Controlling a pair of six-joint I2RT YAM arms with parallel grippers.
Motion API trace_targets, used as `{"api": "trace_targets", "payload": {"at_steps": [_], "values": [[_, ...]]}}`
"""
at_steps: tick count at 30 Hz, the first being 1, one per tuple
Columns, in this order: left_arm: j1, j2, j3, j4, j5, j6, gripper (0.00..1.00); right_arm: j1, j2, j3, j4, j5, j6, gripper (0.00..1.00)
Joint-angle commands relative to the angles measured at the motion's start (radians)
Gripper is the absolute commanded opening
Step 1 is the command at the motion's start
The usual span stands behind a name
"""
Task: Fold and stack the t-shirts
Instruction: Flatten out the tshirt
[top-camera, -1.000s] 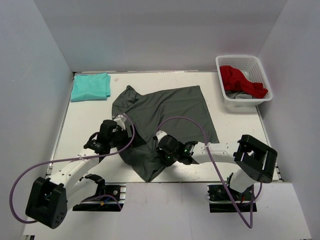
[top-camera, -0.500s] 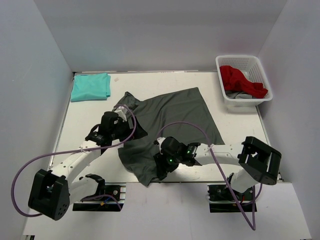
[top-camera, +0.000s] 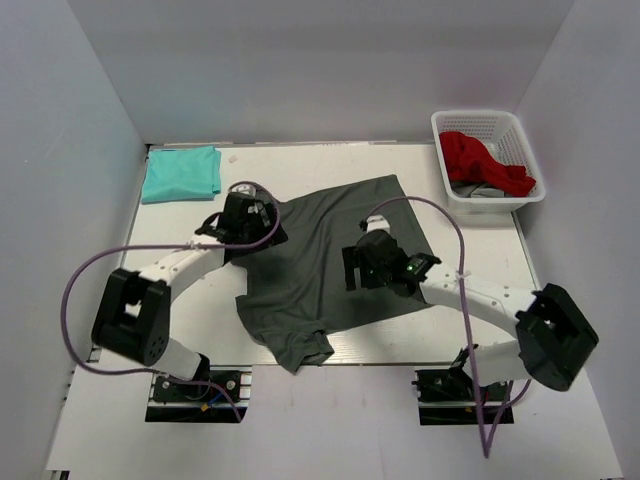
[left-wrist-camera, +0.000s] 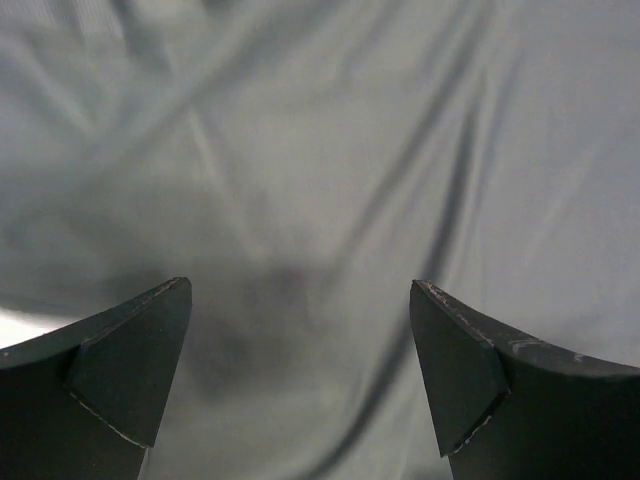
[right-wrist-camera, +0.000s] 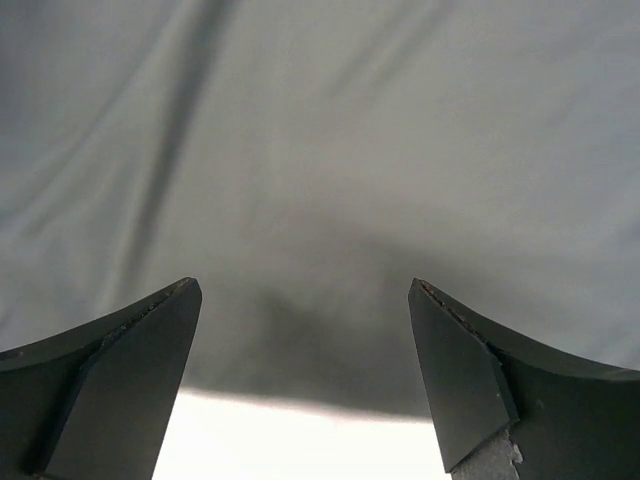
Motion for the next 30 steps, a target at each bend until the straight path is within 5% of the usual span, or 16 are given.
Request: {"api": "trace_targets", "payload": {"at_steps": [1, 11, 18, 26, 30], "values": [[0.014, 0.099, 0.130, -0.043, -0.162, -0.006, 1.00, -0.087, 0.065, 0.093, 0.051, 0.089, -0.074, 0.90], [0.071, 0.538, 0.491, -0.129, -0.219, 0.037, 1.00, -0.378, 0.354, 0.213, 0.134, 0.009, -0.072, 0.90], [0.080, 0.803, 0.753, -0.147, -0.170, 0.135, 1.00, -0.480, 0.505, 0.276, 0.139, -0.065, -0.032, 0.90], [0.099, 1.102, 1.252, -0.232, -0.138, 0.283, 1.00, -0.549, 0.652, 0.417, 0.142, -0.175, -0.051, 0.90], [0.108, 1.127, 1.401, -0.211, -0.100, 0.355, 1.00, -0.547, 0.660, 0.488, 0.153, -0.203, -0.104, 0.90]]}}
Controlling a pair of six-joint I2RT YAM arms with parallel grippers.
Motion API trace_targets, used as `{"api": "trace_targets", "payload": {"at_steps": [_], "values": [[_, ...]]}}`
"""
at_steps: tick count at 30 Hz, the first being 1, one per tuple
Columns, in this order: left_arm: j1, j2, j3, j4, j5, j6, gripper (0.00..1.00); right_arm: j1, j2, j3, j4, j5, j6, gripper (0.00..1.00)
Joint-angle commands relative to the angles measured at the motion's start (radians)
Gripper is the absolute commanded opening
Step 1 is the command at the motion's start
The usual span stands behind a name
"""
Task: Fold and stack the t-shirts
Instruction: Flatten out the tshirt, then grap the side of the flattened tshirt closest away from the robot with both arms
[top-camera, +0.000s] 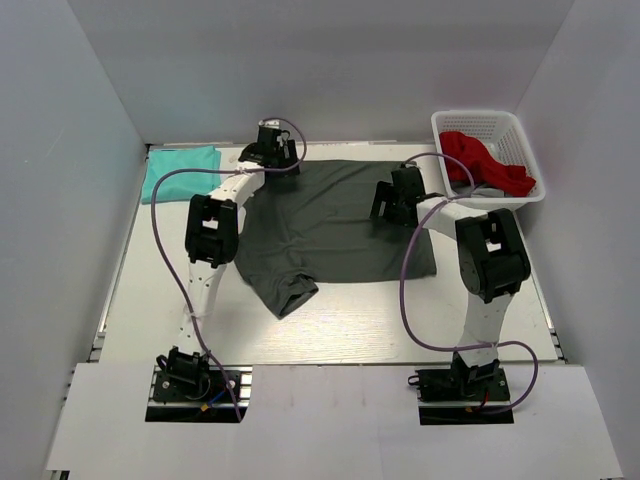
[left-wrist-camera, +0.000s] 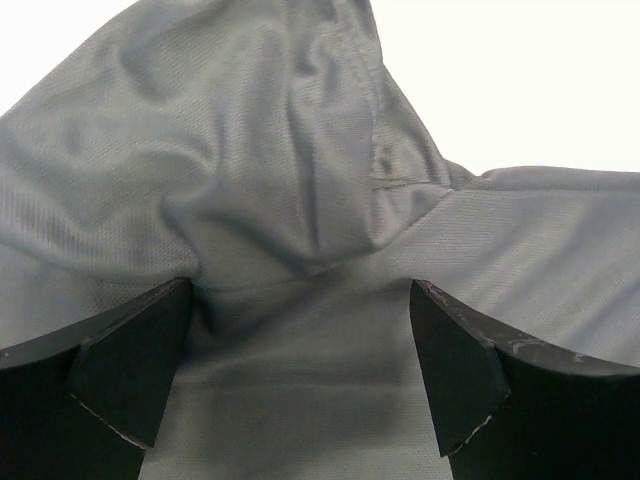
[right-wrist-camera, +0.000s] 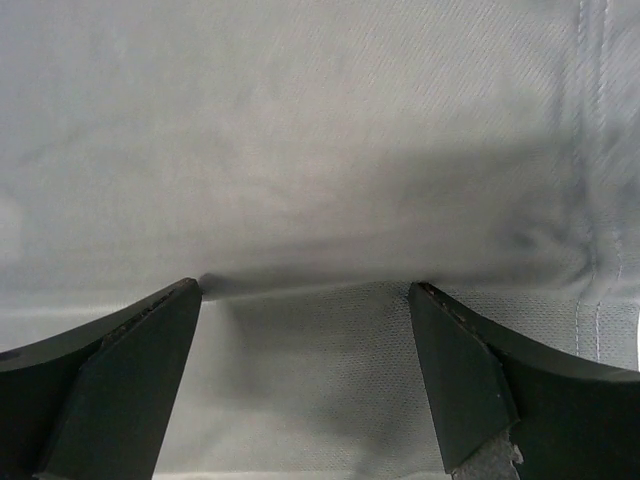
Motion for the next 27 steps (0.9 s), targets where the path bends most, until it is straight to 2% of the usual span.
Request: {"api": "trace_targets", "payload": {"at_steps": [1, 5, 7, 8, 10, 11, 13, 14, 16, 17, 19, 23, 27], "values": [[0.015, 0.010, 0.073, -0.062, 0.065, 0.079, 1.00, 0.009, 0.008, 0.030, -0.010, -0.074, -0.061, 0.90], [0.015, -0.107, 0.073, -0.049, 0.104, 0.110, 1.00, 0.012, -0.098, 0.036, 0.004, -0.071, -0.111, 0.90], [0.002, -0.220, -0.023, -0.084, 0.130, 0.120, 1.00, 0.012, -0.183, -0.031, 0.035, -0.048, -0.102, 0.90], [0.001, -0.221, -0.023, -0.085, 0.130, 0.130, 1.00, 0.013, -0.207, -0.032, 0.035, -0.048, -0.096, 0.90], [-0.012, -0.374, -0.197, -0.095, 0.165, 0.111, 1.00, 0.013, -0.282, -0.128, 0.055, -0.043, -0.069, 0.90], [-0.025, -0.432, -0.362, -0.068, 0.199, 0.072, 1.00, 0.007, -0.328, -0.156, 0.066, -0.042, -0.014, 0.90], [-0.035, -0.618, -0.539, -0.036, 0.231, -0.002, 1.00, 0.006, -0.388, -0.242, 0.058, -0.017, 0.033, 0.90], [-0.049, -0.682, -0.721, 0.011, 0.245, -0.061, 1.00, 0.006, -0.406, -0.259, 0.041, -0.005, 0.081, 0.90], [-0.071, -0.855, -0.888, 0.052, 0.278, -0.111, 1.00, 0.001, -0.475, -0.329, 0.000, 0.038, 0.115, 0.90], [-0.098, -0.909, -1.025, 0.066, 0.289, -0.111, 1.00, 0.004, -0.491, -0.347, -0.012, 0.044, 0.148, 0.90], [-0.146, -1.000, -1.171, 0.049, 0.277, -0.137, 1.00, -0.002, -0.567, -0.404, -0.051, 0.075, 0.174, 0.90], [-0.225, -1.263, -1.388, -0.083, 0.208, -0.256, 1.00, -0.014, -0.730, -0.483, -0.152, 0.201, 0.253, 0.90], [-0.285, -1.339, -1.505, -0.097, 0.257, -0.311, 1.00, -0.023, -0.877, -0.590, -0.103, 0.173, 0.269, 0.90]]}}
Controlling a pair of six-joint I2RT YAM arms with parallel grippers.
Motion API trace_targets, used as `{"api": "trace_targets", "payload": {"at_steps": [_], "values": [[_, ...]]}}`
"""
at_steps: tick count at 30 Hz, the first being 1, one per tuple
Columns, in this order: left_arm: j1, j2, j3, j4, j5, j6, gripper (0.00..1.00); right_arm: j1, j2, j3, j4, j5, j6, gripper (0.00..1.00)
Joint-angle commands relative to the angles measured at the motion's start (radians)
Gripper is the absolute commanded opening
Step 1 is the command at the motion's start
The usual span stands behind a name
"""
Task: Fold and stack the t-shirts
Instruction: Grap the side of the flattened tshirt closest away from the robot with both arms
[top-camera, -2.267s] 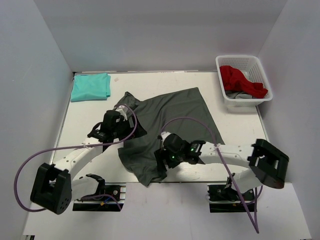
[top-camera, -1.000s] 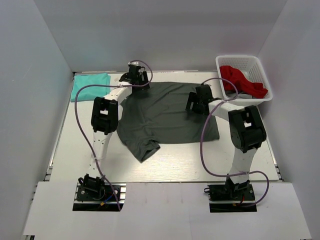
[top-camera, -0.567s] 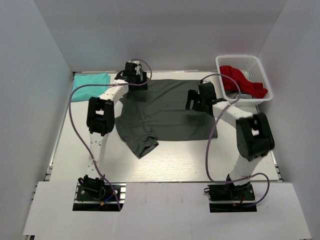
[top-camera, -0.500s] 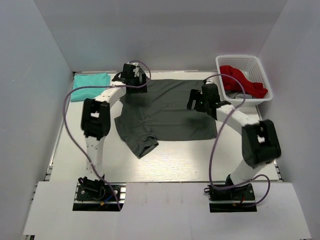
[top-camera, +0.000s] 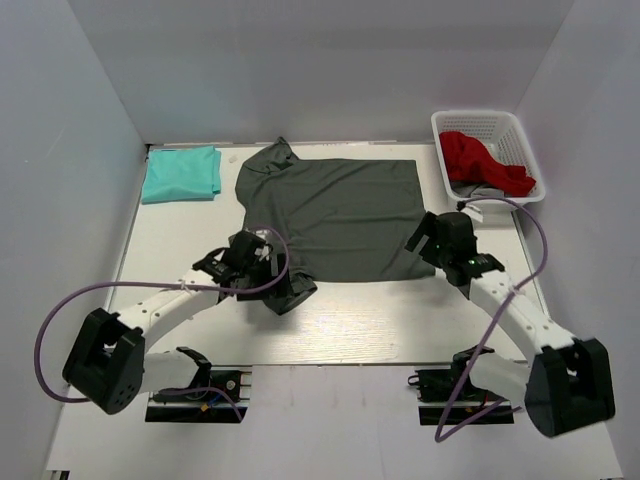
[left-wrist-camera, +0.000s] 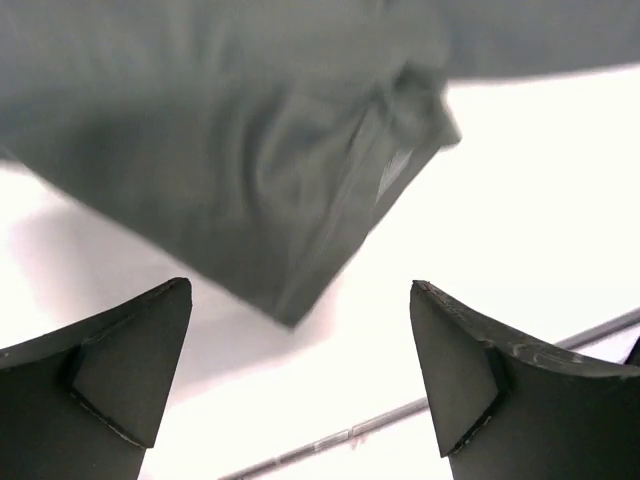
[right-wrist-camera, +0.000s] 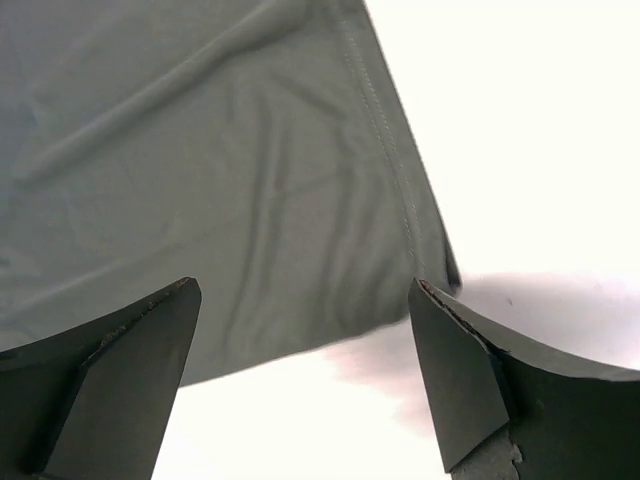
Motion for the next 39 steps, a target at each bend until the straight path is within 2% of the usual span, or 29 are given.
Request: {"api": "trace_targets", "payload": {"at_steps": [1, 4, 6, 9, 10, 13, 16, 19, 20, 27, 28, 29, 36, 39], "values": [[-0.041, -0.047, -0.046, -0.020, 0.018, -0.092, 1.00, -0.008, -0.087, -0.047, 0.015, 0.042, 0.060, 0.90], [-0.076, 0.025, -0.035, -0.090, -0.050, -0.103, 0.98, -0.015, -0.089, -0.044, -0.037, 0.052, 0.057, 0.90], [-0.092, 0.034, -0.035, -0.079, -0.050, -0.103, 0.96, -0.015, -0.084, -0.044, -0.051, 0.055, 0.048, 0.90], [-0.113, 0.068, -0.044, -0.044, -0.050, -0.103, 0.84, -0.022, -0.063, -0.051, -0.060, 0.053, 0.050, 0.90], [-0.113, 0.081, -0.044, -0.033, -0.050, -0.094, 0.73, -0.025, -0.051, -0.054, -0.052, 0.055, 0.027, 0.90], [-0.123, 0.137, -0.044, 0.025, -0.033, -0.072, 0.62, -0.031, -0.020, -0.062, -0.042, 0.055, 0.056, 0.90], [-0.123, 0.192, 0.003, 0.005, -0.051, -0.063, 0.48, -0.046, 0.050, -0.047, -0.037, 0.032, 0.042, 0.90], [-0.123, 0.217, 0.026, -0.030, -0.070, -0.063, 0.07, -0.066, 0.112, -0.028, -0.051, -0.013, 0.043, 0.90], [-0.123, 0.217, 0.026, -0.039, -0.070, -0.063, 0.00, -0.074, 0.126, -0.022, -0.064, -0.023, 0.047, 0.90], [-0.123, 0.175, 0.017, -0.124, -0.090, -0.083, 0.00, -0.098, 0.118, -0.061, -0.088, -0.054, 0.057, 0.85], [-0.123, 0.175, 0.017, -0.124, -0.079, -0.083, 0.00, -0.101, 0.117, -0.070, -0.077, -0.054, 0.057, 0.79], [-0.123, 0.175, 0.006, -0.144, -0.079, -0.083, 0.00, -0.104, 0.124, -0.073, -0.063, -0.051, 0.057, 0.76], [-0.123, 0.123, 0.015, -0.222, -0.079, -0.092, 0.00, -0.123, 0.198, -0.061, -0.023, -0.088, 0.053, 0.70], [-0.123, 0.097, 0.025, -0.234, -0.079, -0.092, 0.00, -0.126, 0.213, -0.061, -0.015, -0.094, 0.054, 0.60]]}}
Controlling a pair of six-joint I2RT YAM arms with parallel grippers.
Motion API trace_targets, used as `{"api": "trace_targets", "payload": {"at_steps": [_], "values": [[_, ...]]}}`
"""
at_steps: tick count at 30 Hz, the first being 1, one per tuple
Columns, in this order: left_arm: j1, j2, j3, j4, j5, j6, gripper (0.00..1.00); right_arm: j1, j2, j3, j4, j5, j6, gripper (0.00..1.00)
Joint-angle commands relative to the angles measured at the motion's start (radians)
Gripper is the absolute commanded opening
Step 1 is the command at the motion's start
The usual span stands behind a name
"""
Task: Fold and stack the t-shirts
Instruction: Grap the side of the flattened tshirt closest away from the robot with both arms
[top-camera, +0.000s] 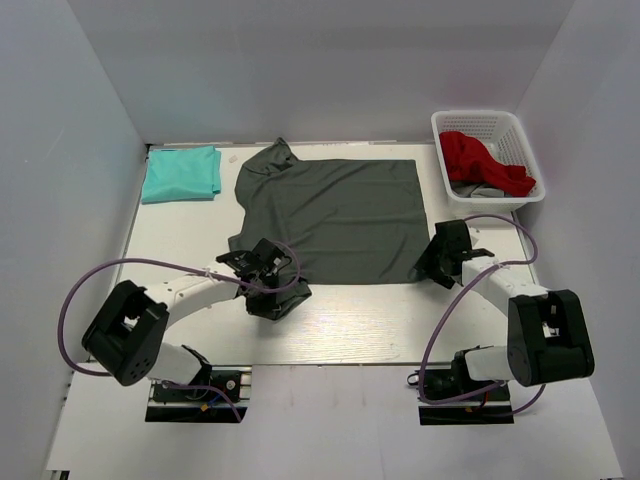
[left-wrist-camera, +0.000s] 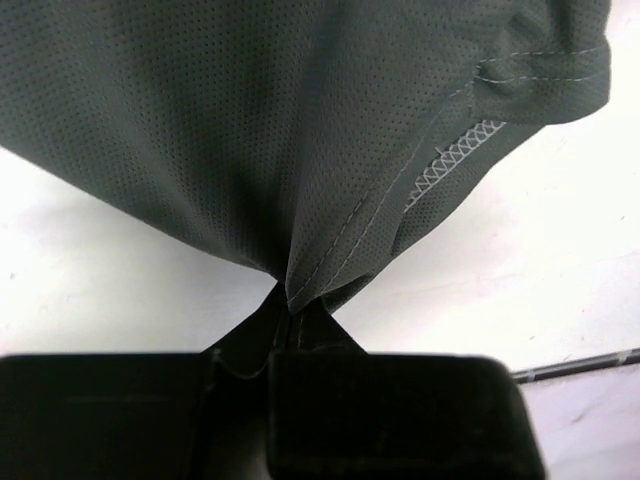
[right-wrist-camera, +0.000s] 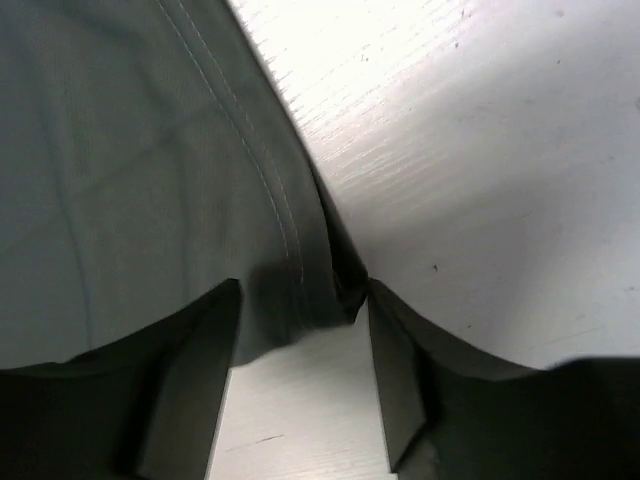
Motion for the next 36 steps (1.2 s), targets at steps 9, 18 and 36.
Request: {"api": "trace_targets", "payload": {"at_steps": [9, 18, 36], "values": [[-0.003, -0.135, 0.005, -0.083, 0.043, -0.016, 0.00, -0.011, 0.031, -0.036, 0.012, -0.016, 0.015, 0.00], [-0.012, -0.261, 0.005, -0.083, 0.086, -0.035, 0.00, -0.008, -0.210, -0.068, -0.095, -0.042, -0.012, 0.00], [0.054, -0.021, 0.353, -0.056, -0.007, 0.051, 0.00, -0.011, 0.003, 0.212, -0.138, -0.062, -0.069, 0.00]]}}
